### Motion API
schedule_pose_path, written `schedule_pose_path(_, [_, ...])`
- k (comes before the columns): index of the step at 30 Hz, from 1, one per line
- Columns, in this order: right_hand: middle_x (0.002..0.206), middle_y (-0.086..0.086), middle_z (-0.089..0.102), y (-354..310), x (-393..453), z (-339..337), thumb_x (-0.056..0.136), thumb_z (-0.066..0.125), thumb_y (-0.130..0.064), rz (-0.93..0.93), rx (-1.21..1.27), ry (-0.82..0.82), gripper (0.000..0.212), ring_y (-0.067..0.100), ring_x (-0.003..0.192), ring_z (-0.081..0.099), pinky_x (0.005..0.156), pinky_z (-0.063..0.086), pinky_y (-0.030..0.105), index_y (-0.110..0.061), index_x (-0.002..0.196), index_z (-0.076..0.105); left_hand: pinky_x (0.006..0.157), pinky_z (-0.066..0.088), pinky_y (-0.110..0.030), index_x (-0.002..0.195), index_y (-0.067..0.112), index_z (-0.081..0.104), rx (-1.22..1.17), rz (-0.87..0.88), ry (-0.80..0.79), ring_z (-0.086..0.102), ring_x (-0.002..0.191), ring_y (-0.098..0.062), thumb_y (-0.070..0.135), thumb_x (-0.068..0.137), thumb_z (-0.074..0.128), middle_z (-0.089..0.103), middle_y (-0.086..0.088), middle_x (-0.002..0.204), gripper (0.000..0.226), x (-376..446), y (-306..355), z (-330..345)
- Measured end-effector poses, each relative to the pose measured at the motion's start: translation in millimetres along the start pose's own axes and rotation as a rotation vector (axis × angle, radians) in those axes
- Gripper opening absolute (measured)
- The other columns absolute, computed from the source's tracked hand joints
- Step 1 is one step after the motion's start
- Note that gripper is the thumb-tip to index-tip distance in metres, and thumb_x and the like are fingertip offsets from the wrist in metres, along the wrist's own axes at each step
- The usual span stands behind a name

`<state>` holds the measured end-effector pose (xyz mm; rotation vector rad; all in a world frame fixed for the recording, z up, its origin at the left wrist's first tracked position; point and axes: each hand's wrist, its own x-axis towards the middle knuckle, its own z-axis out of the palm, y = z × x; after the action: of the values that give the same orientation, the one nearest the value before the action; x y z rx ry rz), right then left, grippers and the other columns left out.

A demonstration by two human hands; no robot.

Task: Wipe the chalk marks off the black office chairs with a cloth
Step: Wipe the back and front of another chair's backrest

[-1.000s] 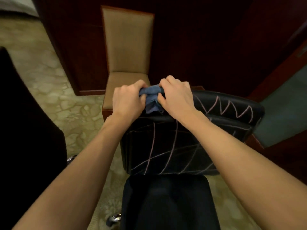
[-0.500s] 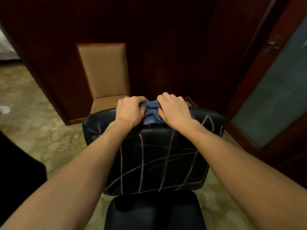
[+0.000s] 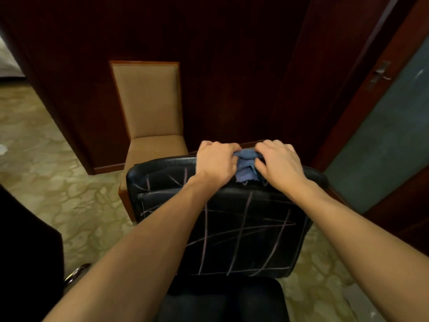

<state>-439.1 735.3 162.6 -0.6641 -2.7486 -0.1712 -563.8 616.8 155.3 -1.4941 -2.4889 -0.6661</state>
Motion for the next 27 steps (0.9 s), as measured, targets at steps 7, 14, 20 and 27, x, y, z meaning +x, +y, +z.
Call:
schedule_pose_path(7, [0.101, 0.010, 0.064, -137.0, 50.6, 21.6, 0.089, 0.056, -0.016, -0.196, 0.112, 0.020, 0.012, 0.035, 0.099, 0.059, 0.077, 0.039, 0.044, -0.012, 0.099, 0.062, 0.078, 0.042, -0.039, 0.101, 0.025, 0.073, 0.105, -0.198, 0.160, 0.067, 0.082, -0.038, 0.034, 0.088, 0.052, 0.074, -0.011, 0.082, 0.026, -59.7, -119.5, -34.8])
schedule_pose_path(14, [0.112, 0.004, 0.061, -164.5, 51.9, 28.8, 0.095, 0.050, -0.015, -0.180, 0.114, 0.080, 0.017, 0.028, 0.106, 0.056, 0.081, 0.034, 0.037, -0.017, 0.111, 0.055, 0.080, 0.044, -0.041, 0.112, 0.025, 0.074, 0.136, -0.267, 0.110, 0.066, 0.092, -0.039, 0.028, 0.090, 0.062, 0.076, -0.011, 0.094, 0.024, -63.1, -136.5, -47.5])
schedule_pose_path(20, [0.108, 0.007, 0.062, -70.6, 22.4, 17.1, 0.093, 0.054, -0.012, -0.188, 0.166, 0.061, 0.020, 0.030, 0.100, 0.059, 0.082, 0.038, 0.038, -0.014, 0.113, 0.055, 0.084, 0.044, -0.040, 0.116, 0.026, 0.074, 0.210, -0.097, 0.110, 0.067, 0.094, -0.035, 0.033, 0.089, 0.064, 0.075, -0.011, 0.096, 0.030, -35.7, -51.8, -25.3])
schedule_pose_path(27, [0.102, 0.009, 0.064, 67.9, -36.6, 12.1, 0.089, 0.056, -0.007, -0.007, 0.199, 0.140, 0.019, 0.032, 0.096, 0.060, 0.084, 0.041, 0.042, -0.011, 0.107, 0.058, 0.079, 0.044, -0.040, 0.101, 0.021, 0.077, 0.236, 0.136, 0.054, 0.066, 0.083, -0.035, 0.021, 0.087, 0.066, 0.075, -0.008, 0.085, 0.018, 16.5, 79.7, 28.4])
